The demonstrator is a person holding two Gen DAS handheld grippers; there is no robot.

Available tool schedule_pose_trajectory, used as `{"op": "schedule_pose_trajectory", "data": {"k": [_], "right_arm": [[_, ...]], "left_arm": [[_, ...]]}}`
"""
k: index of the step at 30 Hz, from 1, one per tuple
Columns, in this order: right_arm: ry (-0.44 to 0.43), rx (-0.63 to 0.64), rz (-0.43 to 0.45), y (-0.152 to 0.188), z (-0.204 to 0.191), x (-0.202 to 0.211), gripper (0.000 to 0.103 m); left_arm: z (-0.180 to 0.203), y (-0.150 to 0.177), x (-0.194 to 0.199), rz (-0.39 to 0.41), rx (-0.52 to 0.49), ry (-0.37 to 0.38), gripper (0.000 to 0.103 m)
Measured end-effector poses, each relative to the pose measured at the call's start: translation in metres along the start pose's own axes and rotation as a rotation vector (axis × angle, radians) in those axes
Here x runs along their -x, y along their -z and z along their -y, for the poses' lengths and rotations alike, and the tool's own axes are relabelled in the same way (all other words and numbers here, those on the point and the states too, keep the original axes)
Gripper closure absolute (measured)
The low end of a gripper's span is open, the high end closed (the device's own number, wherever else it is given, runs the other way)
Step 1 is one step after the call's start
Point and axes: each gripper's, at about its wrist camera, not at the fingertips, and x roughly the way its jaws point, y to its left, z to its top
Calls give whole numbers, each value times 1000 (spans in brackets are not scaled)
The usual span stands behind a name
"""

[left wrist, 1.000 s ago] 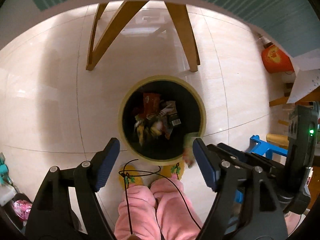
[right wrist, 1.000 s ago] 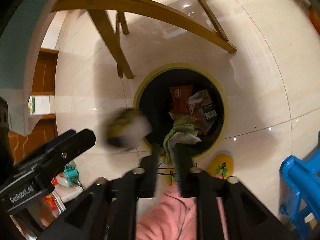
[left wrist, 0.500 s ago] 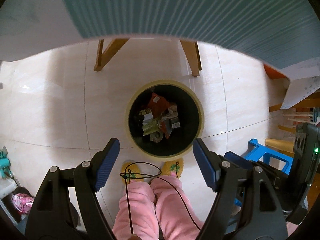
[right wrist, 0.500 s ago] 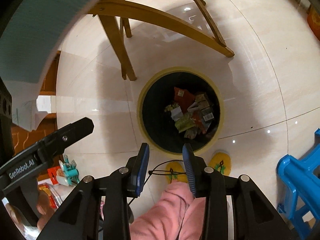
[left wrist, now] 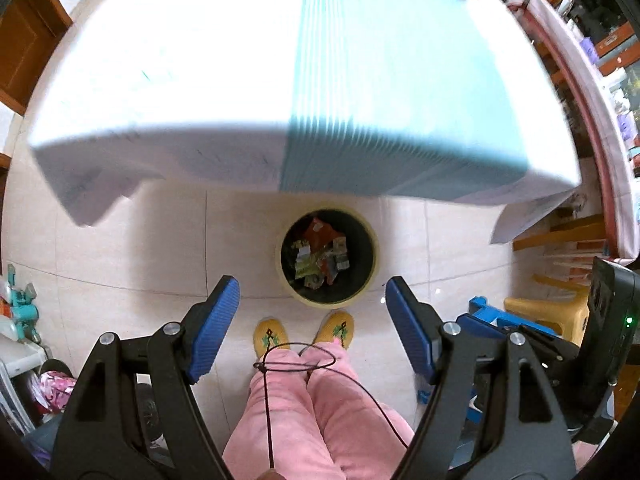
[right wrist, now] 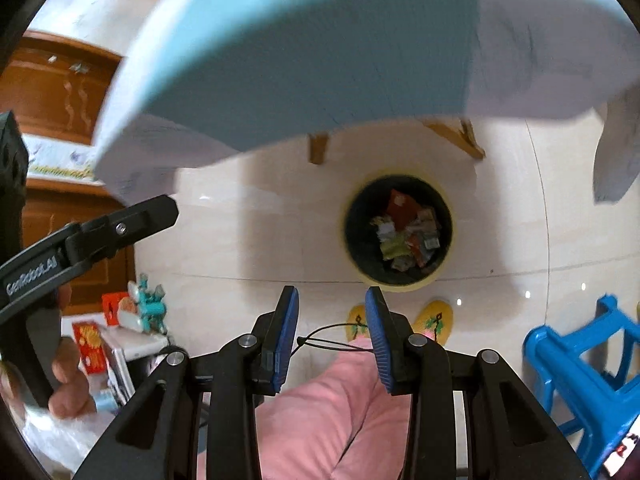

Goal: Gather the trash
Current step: 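Move both tools back over the table toward the pulp carrier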

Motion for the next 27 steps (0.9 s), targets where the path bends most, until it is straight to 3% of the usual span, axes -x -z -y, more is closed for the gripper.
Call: {"op": "schedule_pose_trajectory", "data": {"k": [6,12,18,27], "right_arm": [[-22,132,98,-23,-49,97,68],[-40,195,233,-49,-72,183,68],[-60,246,325,-79,-85,257,68],[2,251,462,-151,-120,339,68]], "left_arm": [[2,-20,92,104,16,25,30],[7,-49,180,212,64,48,30],[15,-80,242,284,86,67,30],[23,-145,305,356,-16,65,30]]}}
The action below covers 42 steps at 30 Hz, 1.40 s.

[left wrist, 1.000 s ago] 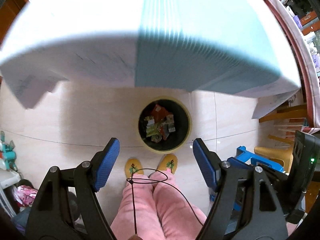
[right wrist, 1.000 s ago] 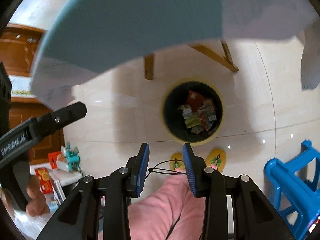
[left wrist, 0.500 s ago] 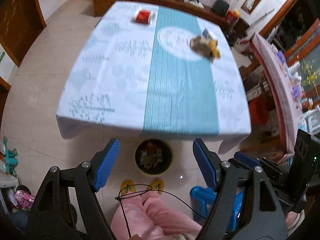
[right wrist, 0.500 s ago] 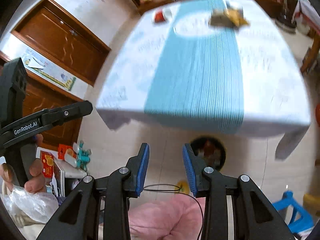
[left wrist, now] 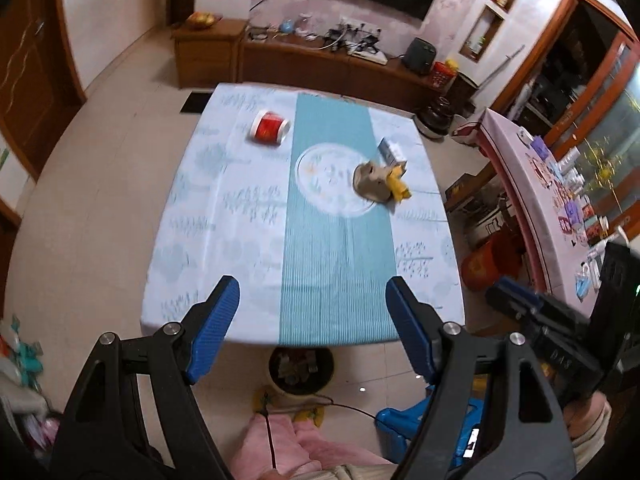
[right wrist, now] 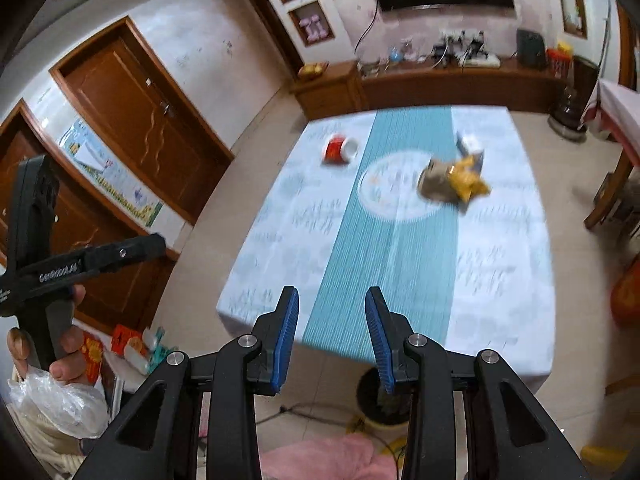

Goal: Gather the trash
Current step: 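Move both tools back over the table toward the pulp carrier, then grasp brown pulp carrier with left tool while right tool grasps yellow packet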

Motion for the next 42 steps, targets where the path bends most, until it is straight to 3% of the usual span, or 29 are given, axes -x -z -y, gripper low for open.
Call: {"op": "schedule_pose_trajectory", "data": {"k": [11,14,19,25,31,39,42], "right_arm": [[163,-79,93,-111,18,15,66],[222,-42,93,-134,23,8,57],[248,4,50,-155,50,-19,57],[231,89,-55,-174,109,-100,57],[160,139,-194,-183,184,-205,57],[92,251,-349,-163,232,-334,57],[86,305,-365,-158,239,-368,45]], "left_arm": [[44,-93,-16,25,-214,57,30],[57,-111,-31,22,-235,66,30],[78,-140,-71,-14,-227,78,30],[95,-170,-147,-46,-184,62,30],[111,-187,-253,-101,-120,58,30],[110,-167,-370,-213,-3,12,30],[107,-157,-396,-250,5,-35,30]]}}
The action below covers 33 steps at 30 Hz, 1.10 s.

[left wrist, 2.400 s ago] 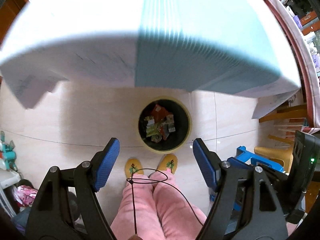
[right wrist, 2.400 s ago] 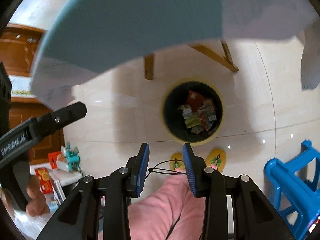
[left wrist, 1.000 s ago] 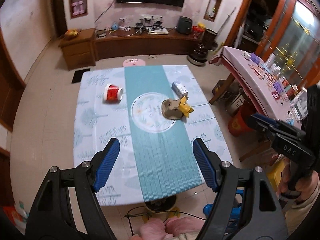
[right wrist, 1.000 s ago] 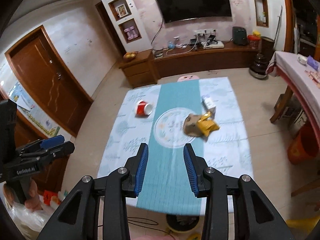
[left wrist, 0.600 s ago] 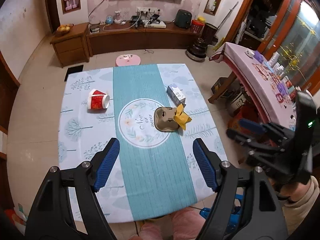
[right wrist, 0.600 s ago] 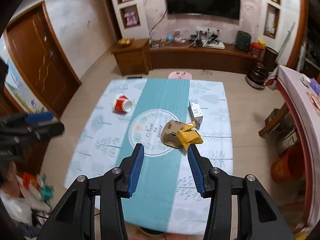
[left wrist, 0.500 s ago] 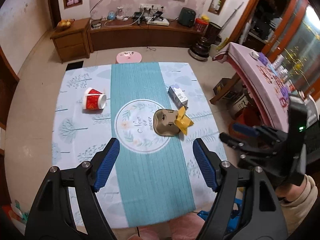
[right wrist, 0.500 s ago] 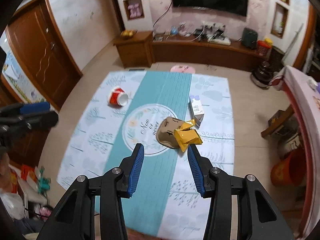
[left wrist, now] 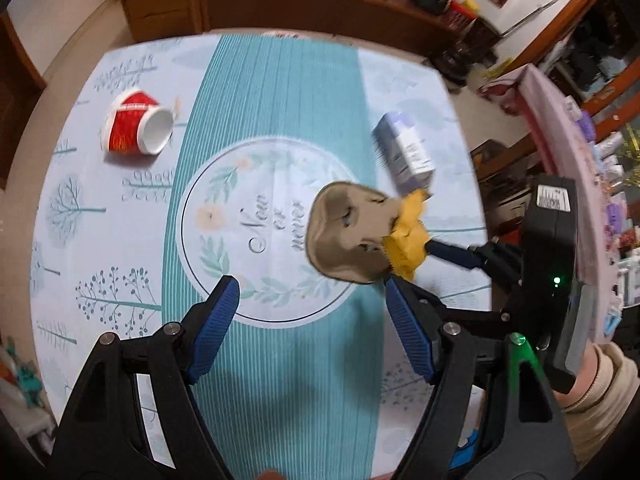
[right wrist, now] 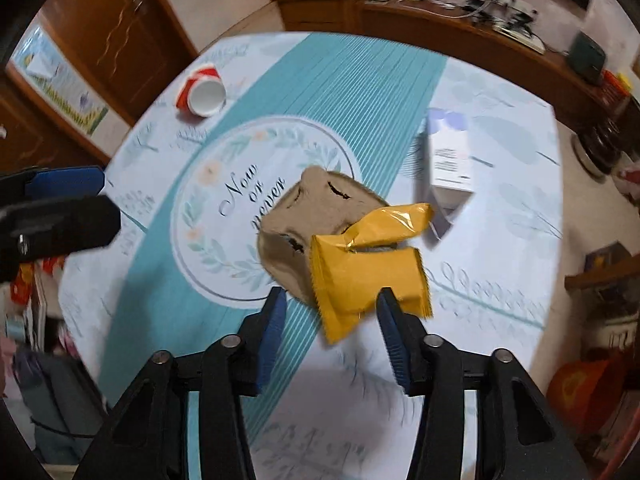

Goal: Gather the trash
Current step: 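Grasp brown pulp carrier with left tool while right tool grasps yellow packet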

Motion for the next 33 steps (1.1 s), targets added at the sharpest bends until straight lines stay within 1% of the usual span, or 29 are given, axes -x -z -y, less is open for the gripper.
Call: {"op": "schedule_pose_trajectory", "data": {"k": [1,3,4,6,7,9,11,14,19,23,29,30,32,33], "right_arm": [[7,20,2,-1,-2,-5,39],[23,64,15,-2,-3,-12,39],[17,71,12,-2,-3,-14,39],[-34,49,1,-2,4,-16,45],[-63,37,-5,-1,8,-17,53],[-86,27,-4,2,14,-13,56],[-105,24,3,5,21,-11,64],[-143,-23,13,10,36,-4,70],[-150,-126,55,17,64,8,73],[-162,-216,70,22,82,9,73],[-197,-279,76,36,98,10,73],[-197,-279,81,37,98,10,73],[-202,-280,84,38,98,10,73],[-208,-284,84,38,98,9,73]], "left_arm": [[0,1,-6,-5,3,-7,30],[-1,4,-9,-8,6,-15,30],[-1,3,-12,-10,6,-18,30],[1,2,-14,-13,7,-17,30],[2,1,-14,-14,7,-12,30],[4,0,-11,-17,3,-5,30],[10,-3,-16,-25,-6,0,30],[22,-9,-27,-44,-21,11,30],[48,-20,-57,-105,-58,42,30],[61,-30,-84,-131,-71,5,30],[69,-41,-115,-155,-75,-55,30],[68,-42,-120,-160,-66,-65,30],[66,-42,-128,-174,-41,-70,37],[65,-42,-128,-166,-34,-62,37]]}}
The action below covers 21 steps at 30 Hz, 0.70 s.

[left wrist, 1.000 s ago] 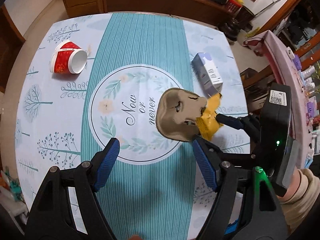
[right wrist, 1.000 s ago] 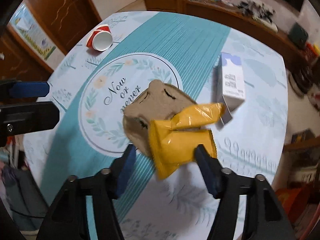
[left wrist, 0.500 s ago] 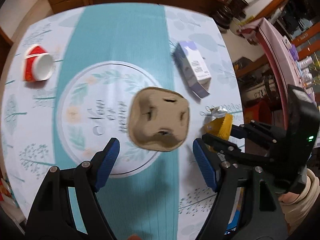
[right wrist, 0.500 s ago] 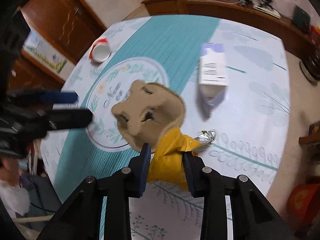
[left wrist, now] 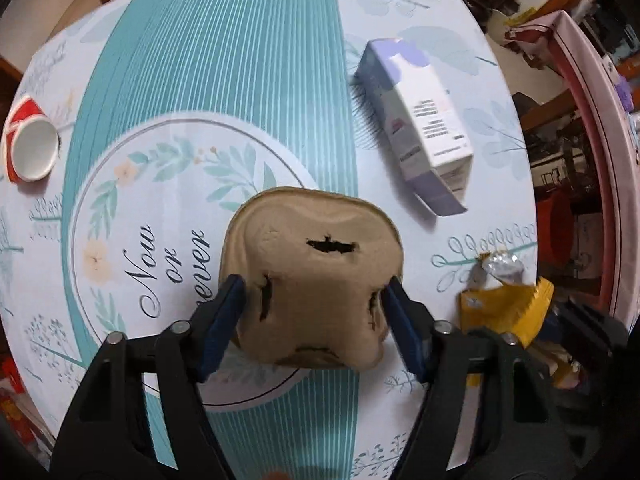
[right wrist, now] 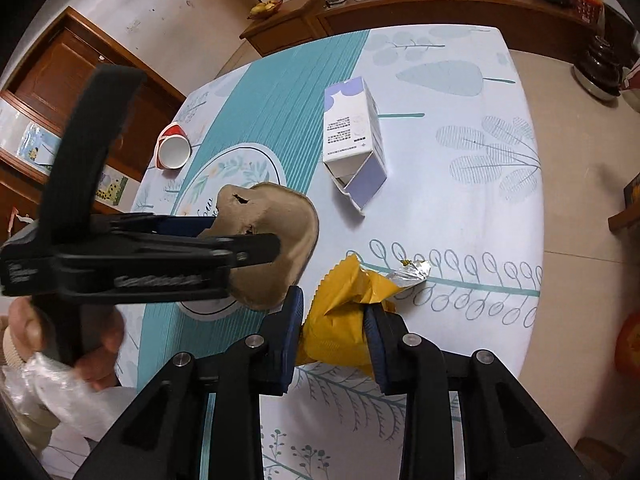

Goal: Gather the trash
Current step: 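Grasp brown pulp carrier with left tool while right tool grasps yellow packet, then carry carrier and yellow packet over the bin and open both tools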

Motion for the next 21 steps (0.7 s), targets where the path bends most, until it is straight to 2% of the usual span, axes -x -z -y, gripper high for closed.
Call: {"op": "schedule_pose_trajectory", "data": {"k": [4,11,15,21], "right_arm": [[-14,-6,1,6,-4,-1,73],[-31,-18,9,28,-25,6,74],[-27,-15,27,51,-53,19,74],[-13,-48,77,100,-108,42,74]], "left_arm": [[0,5,3,19,-1,6,40],[-10,38,31,59,6,36,41],[-21,71,58,89,-6,46,41],[-65,149,105,127,-38,76,41]]}}
